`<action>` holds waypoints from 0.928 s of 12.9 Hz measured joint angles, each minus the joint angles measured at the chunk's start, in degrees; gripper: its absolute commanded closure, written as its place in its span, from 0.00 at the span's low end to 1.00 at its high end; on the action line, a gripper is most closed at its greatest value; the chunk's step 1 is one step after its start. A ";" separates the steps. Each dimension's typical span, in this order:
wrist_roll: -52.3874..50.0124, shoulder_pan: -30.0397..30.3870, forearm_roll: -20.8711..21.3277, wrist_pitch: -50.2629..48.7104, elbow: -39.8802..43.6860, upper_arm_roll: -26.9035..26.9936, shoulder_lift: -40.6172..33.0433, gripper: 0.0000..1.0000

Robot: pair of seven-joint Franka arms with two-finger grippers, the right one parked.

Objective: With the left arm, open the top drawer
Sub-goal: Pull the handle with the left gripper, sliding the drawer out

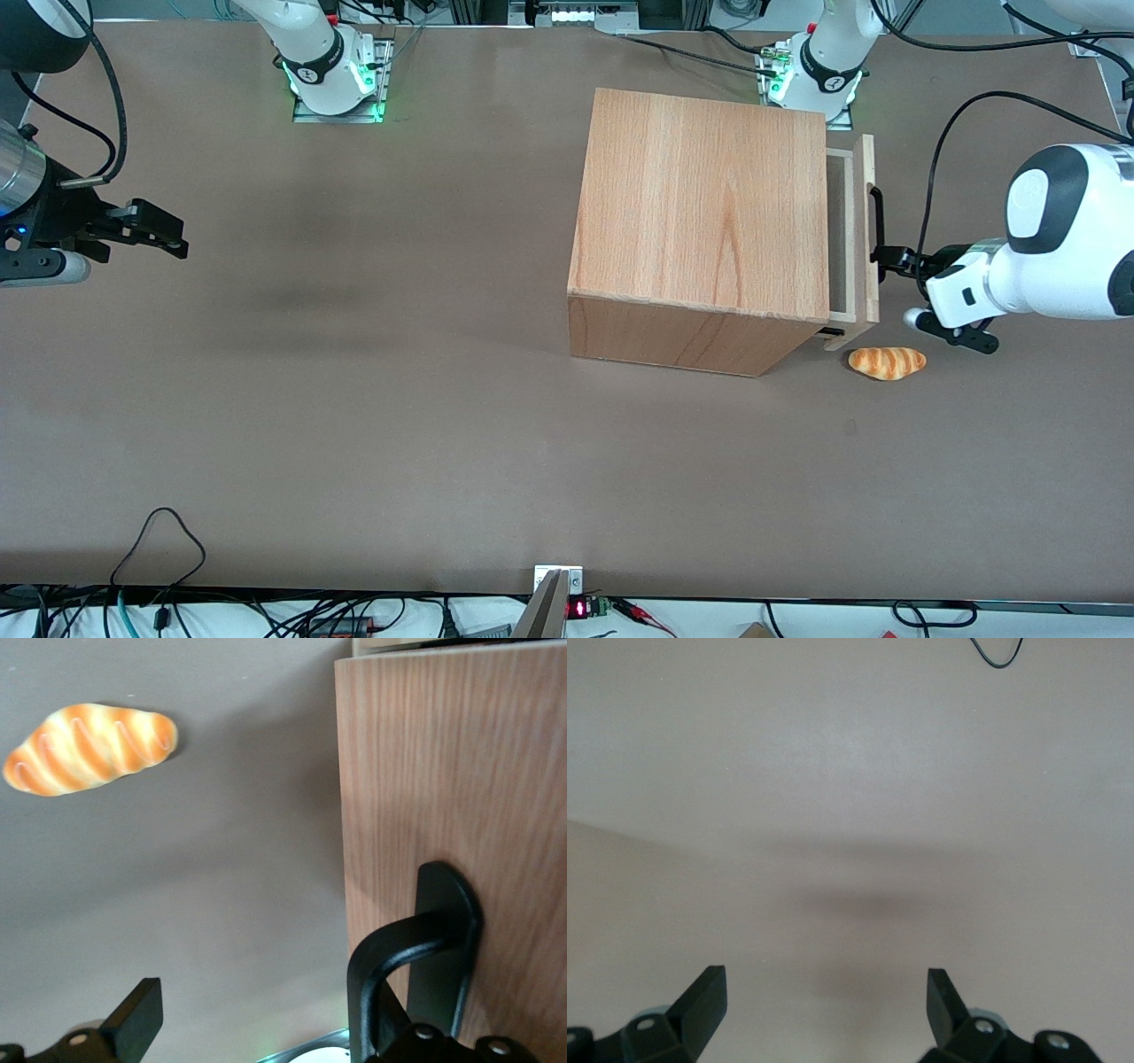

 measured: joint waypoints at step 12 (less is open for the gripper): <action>0.06 8.14 4.56 2.60 0.52 0.58 -0.37 0.00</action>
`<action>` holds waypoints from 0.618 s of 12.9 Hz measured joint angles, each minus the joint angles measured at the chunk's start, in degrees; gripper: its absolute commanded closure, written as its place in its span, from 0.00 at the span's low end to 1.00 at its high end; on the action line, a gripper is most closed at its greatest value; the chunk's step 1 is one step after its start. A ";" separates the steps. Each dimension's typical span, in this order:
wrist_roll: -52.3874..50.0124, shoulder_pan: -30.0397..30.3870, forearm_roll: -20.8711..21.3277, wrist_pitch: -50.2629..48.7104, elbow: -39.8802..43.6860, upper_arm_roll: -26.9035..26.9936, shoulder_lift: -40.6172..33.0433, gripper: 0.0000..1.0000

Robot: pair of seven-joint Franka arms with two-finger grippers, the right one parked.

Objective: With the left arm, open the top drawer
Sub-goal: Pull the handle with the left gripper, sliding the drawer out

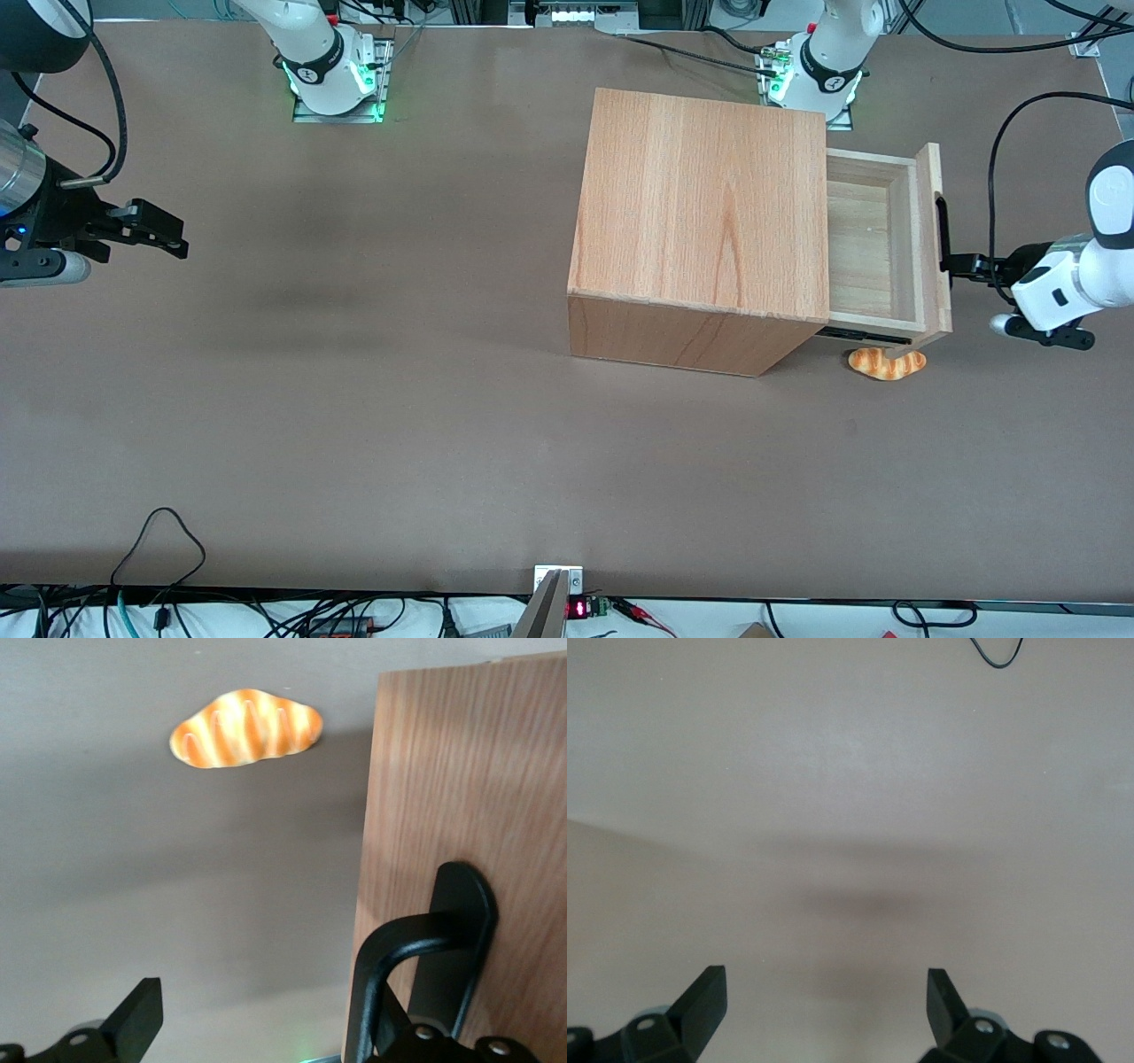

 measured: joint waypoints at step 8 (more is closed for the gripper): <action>0.63 3.67 1.08 2.22 0.23 0.15 0.05 0.00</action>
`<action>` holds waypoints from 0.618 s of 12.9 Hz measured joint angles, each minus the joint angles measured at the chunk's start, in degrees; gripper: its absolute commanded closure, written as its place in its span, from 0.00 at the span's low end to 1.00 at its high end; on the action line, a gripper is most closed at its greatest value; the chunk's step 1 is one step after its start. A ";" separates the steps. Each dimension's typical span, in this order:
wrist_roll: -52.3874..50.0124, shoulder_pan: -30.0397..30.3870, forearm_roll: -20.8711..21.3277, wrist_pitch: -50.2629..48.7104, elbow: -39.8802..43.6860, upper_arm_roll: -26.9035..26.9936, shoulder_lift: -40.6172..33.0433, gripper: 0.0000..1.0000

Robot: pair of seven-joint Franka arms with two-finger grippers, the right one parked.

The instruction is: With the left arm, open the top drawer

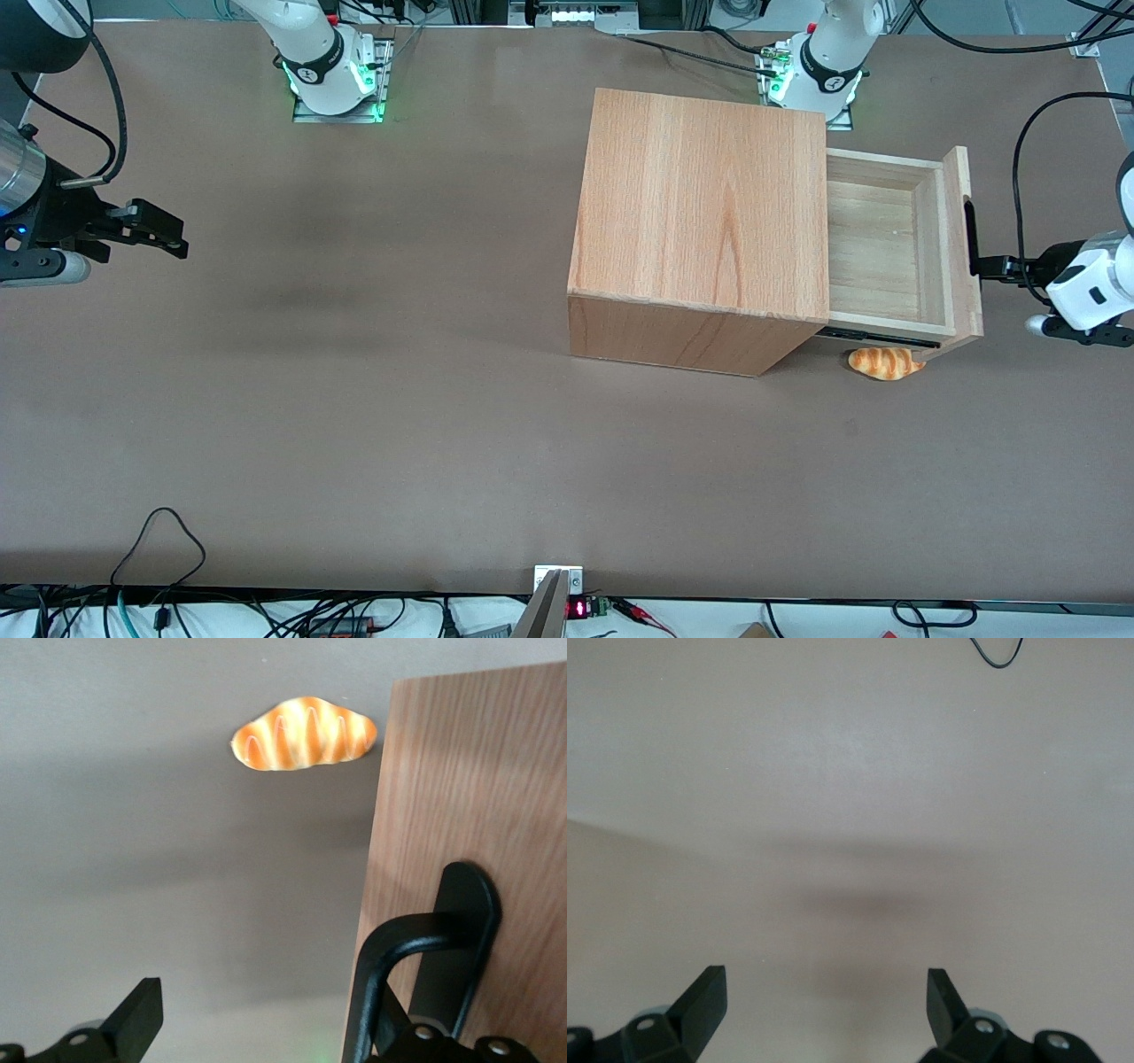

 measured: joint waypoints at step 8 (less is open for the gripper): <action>2.89 3.78 0.02 1.37 0.97 -0.02 1.07 0.00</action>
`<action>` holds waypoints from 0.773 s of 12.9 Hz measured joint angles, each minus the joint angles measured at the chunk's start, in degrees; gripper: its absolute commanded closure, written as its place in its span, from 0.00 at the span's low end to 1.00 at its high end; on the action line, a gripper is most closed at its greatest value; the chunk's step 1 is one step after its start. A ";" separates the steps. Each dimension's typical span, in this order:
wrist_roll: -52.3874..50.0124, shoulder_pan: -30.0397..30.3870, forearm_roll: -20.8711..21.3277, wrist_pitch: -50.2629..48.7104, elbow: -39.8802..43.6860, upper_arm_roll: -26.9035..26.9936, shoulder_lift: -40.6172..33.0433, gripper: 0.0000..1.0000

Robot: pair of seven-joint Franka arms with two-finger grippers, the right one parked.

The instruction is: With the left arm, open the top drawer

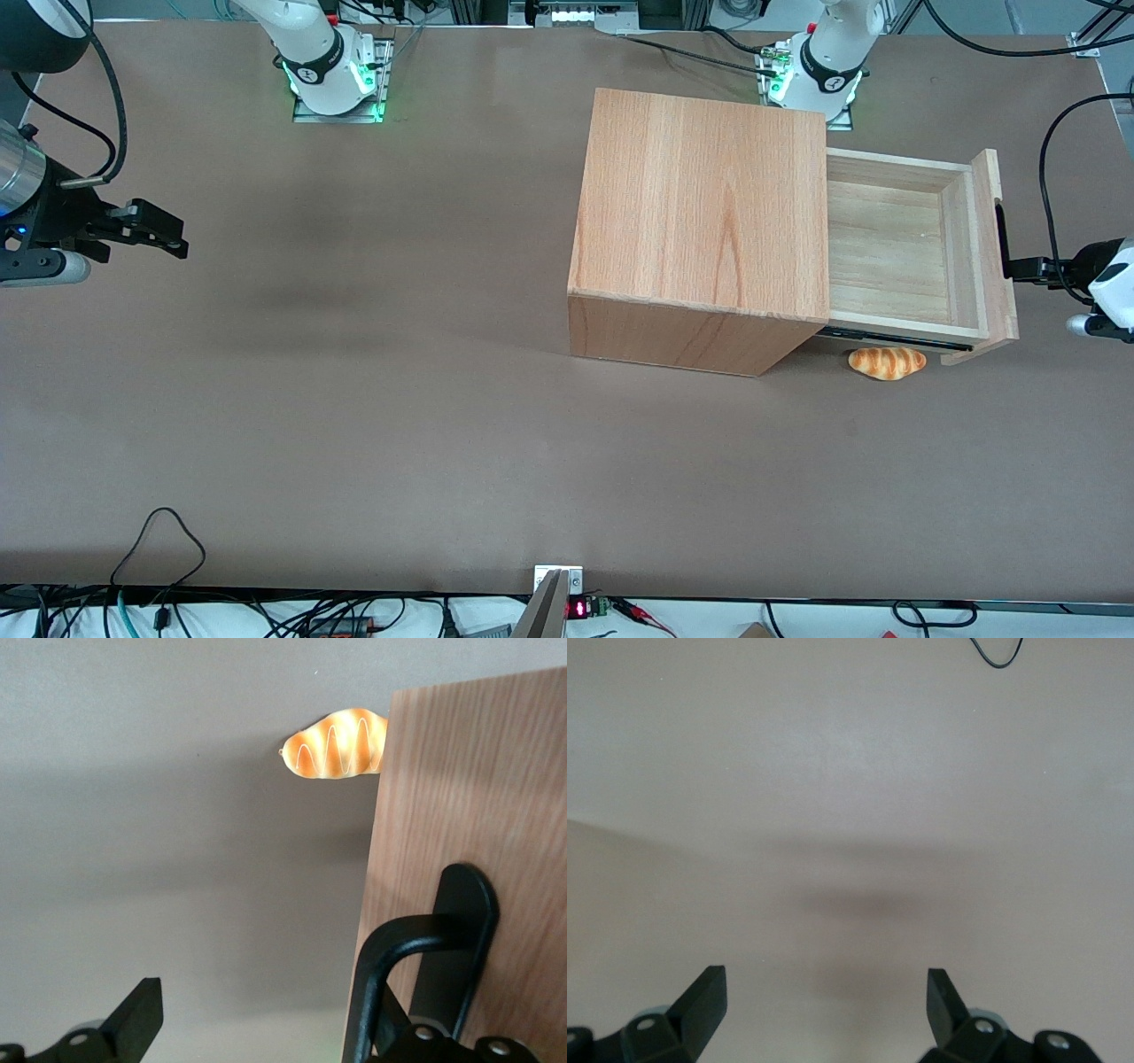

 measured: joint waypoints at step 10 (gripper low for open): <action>0.53 1.57 -2.79 -0.62 0.69 -0.60 0.65 0.00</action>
